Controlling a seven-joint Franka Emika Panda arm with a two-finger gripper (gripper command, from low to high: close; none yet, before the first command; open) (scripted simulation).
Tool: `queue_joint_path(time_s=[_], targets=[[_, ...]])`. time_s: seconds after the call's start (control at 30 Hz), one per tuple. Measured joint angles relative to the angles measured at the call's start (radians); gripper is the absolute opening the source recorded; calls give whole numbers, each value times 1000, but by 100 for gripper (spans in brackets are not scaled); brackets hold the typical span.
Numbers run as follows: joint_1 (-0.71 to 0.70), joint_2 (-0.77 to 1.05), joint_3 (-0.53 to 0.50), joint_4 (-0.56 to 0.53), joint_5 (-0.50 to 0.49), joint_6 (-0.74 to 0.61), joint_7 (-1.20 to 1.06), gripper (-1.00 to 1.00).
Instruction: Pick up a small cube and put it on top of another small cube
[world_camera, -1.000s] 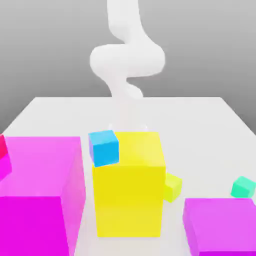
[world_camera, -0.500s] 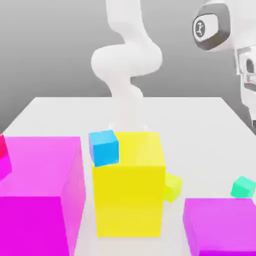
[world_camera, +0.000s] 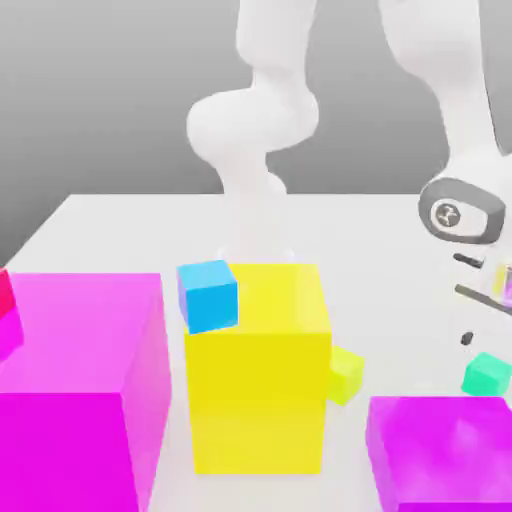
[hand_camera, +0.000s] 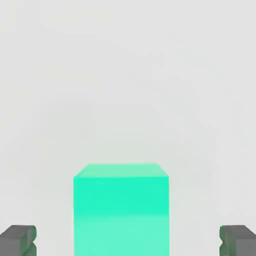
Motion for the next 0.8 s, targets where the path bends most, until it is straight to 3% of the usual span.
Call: queue_joint_path(time_s=[0.03, 0.33, 0.47, 0.8], targets=[[4, 19, -5, 4, -7, 15, 5, -100], [-12, -39, 15, -8, 9, -33, -8, -100], [-46, -180, 39, -30, 73, -150, -44, -100], [-363, -537, -141, 48, 115, -574, 188, -100]])
